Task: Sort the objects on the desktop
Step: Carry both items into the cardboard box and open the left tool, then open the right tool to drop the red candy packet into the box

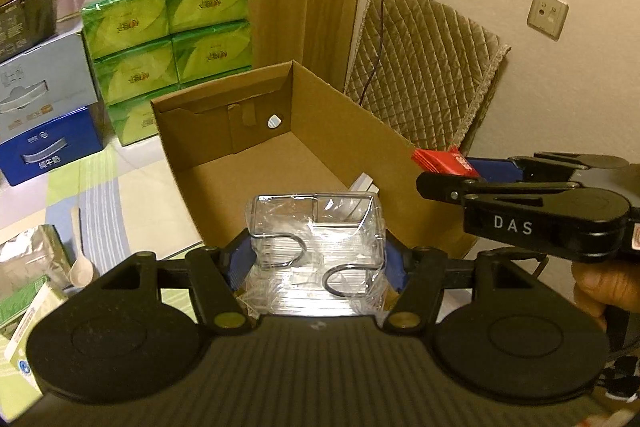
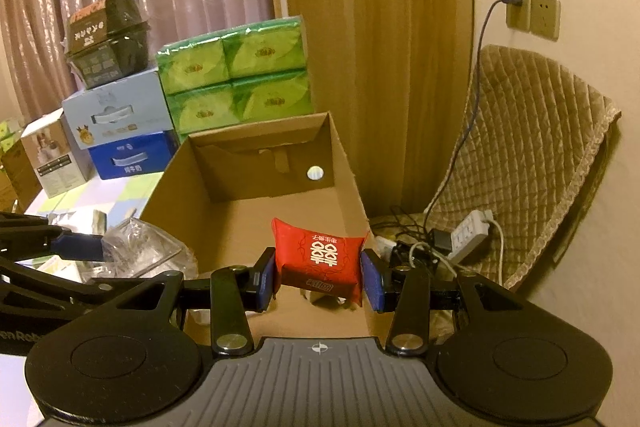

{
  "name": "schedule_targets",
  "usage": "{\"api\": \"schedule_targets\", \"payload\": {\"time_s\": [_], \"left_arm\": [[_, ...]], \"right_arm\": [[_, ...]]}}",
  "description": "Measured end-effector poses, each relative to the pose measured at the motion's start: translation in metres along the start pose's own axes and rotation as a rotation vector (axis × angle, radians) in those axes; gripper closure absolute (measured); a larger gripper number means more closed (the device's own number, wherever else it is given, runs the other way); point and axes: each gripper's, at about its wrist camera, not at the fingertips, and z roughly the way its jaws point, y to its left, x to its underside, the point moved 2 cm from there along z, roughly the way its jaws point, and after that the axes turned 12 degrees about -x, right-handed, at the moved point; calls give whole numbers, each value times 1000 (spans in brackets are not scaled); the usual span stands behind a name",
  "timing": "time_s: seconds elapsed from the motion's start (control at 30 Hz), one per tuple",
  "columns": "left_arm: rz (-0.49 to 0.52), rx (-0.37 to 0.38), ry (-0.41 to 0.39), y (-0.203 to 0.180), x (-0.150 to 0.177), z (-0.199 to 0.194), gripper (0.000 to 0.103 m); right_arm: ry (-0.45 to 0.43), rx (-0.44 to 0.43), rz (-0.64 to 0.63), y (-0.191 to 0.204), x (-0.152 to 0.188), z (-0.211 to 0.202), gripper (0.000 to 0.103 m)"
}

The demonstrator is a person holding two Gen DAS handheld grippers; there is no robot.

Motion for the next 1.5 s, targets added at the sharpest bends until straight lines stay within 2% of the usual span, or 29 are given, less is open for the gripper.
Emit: {"api": "schedule_targets", "payload": {"time_s": [0.13, 0.27, 0.5, 0.7, 0.77, 0.8, 0.83, 1.2, 1.5], "left_arm": [[35, -11, 6, -5, 0, 11, 40], [23, -13, -11, 1, 0, 12, 37], [-36, -59, -56, 29, 6, -13, 36], [-106, -125, -54, 58, 26, -33, 35], [-128, -134, -51, 66, 32, -38, 34], [-136, -138, -46, 69, 35, -40, 34], [-140, -142, -42, 71, 37, -41, 34], [-174, -174, 8, 89, 66, -53, 31], [-196, -204, 13, 104, 87, -83, 26]], "right_arm": [[5, 3, 5, -2, 1, 3, 61], [6, 2, 3, -2, 1, 4, 61], [12, -11, -1, 4, 2, 8, 61], [24, -30, -9, 12, 3, 16, 61], [32, -43, -12, 15, 4, 20, 53], [35, -55, -10, 16, 4, 22, 40], [26, -62, -8, 17, 5, 22, 33], [-20, -63, 8, 41, 10, -4, 27], [-47, -142, -19, 95, 16, -37, 18]]}}
